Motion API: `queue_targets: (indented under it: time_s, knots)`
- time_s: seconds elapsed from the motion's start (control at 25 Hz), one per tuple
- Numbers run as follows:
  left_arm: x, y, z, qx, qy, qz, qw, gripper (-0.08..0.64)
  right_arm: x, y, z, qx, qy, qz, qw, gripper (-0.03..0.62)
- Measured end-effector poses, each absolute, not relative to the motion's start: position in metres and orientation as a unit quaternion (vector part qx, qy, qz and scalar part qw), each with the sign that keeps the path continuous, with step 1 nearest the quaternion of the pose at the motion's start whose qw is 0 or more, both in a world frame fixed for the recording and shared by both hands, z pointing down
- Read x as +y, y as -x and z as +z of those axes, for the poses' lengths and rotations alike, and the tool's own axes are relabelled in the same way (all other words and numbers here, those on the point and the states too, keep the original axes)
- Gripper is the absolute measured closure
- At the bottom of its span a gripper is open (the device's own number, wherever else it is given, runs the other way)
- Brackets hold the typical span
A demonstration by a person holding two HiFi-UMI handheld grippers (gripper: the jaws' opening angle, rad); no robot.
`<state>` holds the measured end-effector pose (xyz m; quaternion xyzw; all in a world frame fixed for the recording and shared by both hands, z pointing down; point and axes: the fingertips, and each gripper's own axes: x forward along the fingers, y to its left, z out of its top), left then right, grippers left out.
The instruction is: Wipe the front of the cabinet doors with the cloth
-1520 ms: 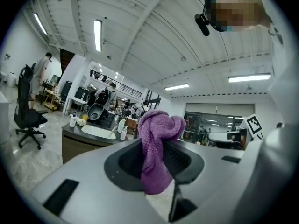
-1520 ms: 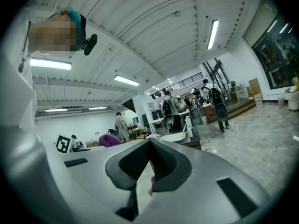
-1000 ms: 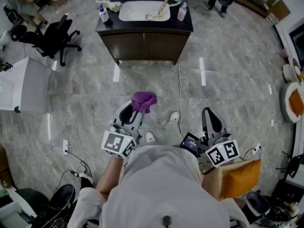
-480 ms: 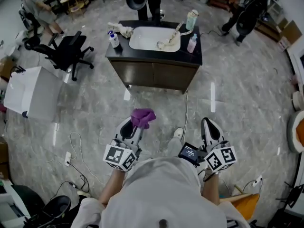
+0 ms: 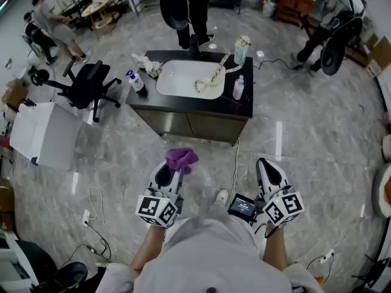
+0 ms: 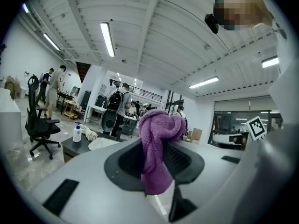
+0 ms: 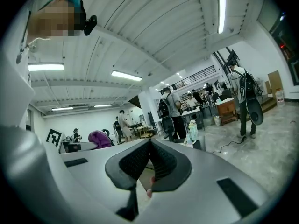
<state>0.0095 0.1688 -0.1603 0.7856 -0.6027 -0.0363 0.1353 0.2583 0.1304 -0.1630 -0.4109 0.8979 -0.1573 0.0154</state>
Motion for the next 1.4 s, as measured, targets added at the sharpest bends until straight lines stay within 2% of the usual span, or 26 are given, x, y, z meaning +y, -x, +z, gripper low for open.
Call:
queue_targets:
  time_s: [0.36,0.68,0.92,1.12,1.4]
  knots:
    - [0.076,-0.035,-0.106,-0.58,-0.799,-0.01,0.156,0.453,0.041,-0.299,-0.103,0.883,0.429,-0.189,-0.009,0.565]
    - [0.006,-0.051,-0.021,-0.529,-0.824,0.019,0.201,0.453,-0.017,-0.281,-0.03,0.876,0.446,-0.179,-0.036,0.565]
    - [-0.023,-0.078,0.066,-0.495,-0.835,0.05,0.234,0.453,-0.023,-0.27,0.053,0.846,0.476,-0.237,-0.04,0.565]
    - [-0.061,-0.106,0.15,-0.49,-0.838,0.064,0.232,0.453,-0.034,-0.282,0.125,0.831,0.493,-0.25,-0.058,0.565]
    - [-0.089,-0.168,0.225,-0.459,-0.858,0.072,0.22,0.453,-0.027,-0.296,0.209,0.82,0.495,-0.281,-0.066,0.565]
